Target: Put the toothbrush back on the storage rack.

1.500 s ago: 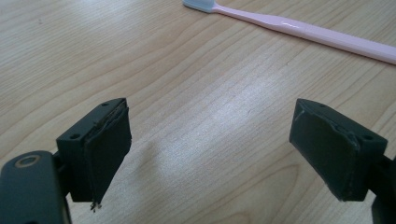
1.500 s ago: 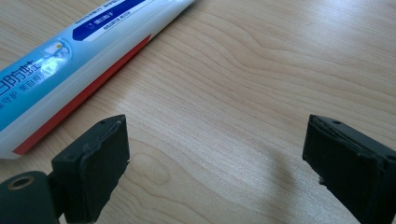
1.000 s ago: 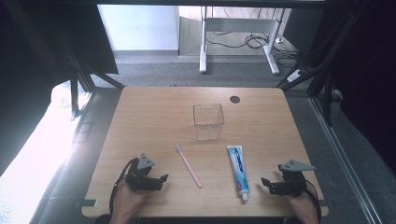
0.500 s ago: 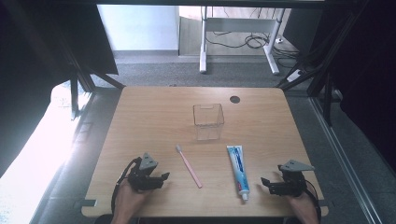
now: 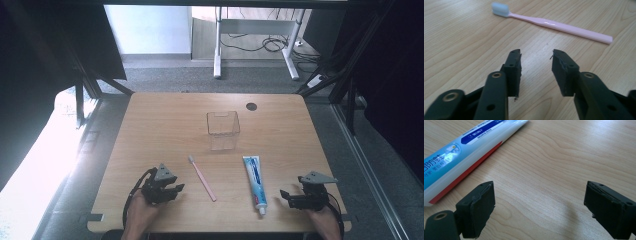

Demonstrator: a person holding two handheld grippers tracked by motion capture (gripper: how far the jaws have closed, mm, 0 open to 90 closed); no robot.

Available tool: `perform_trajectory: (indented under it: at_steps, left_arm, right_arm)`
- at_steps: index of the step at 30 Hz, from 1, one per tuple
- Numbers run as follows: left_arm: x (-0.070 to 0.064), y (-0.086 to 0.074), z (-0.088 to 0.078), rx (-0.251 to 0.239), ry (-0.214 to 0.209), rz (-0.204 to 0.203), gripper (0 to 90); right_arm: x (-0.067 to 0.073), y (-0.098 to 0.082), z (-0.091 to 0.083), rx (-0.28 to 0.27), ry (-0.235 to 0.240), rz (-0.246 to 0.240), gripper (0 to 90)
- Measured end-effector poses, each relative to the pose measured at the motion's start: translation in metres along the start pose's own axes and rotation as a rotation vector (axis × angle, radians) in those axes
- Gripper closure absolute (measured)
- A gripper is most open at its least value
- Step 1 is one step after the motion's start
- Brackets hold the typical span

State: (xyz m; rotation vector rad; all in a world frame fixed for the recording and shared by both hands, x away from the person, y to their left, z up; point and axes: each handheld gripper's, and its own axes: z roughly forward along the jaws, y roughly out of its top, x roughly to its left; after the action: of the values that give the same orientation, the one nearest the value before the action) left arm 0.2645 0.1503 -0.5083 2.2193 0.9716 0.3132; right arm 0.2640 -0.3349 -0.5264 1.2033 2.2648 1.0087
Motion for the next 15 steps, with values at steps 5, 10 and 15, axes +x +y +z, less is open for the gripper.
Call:
perform_trajectory:
  at_steps: [5,10,15]
  left_arm:
    - [-0.003,0.005,0.0,-0.003,-0.011,0.016,71.6]
    - [-0.006,0.011,0.004,0.0,-0.044,0.037,81.6]
    - [-0.01,0.017,0.005,-0.024,-0.071,0.052,89.5]
  right_arm:
    - [0.0,0.0,0.0,0.003,0.0,0.002,10.5]
    - [0.0,0.0,0.0,0.001,0.0,-0.001,10.8]
    - [0.001,0.0,0.0,0.003,0.0,0.004,10.8]
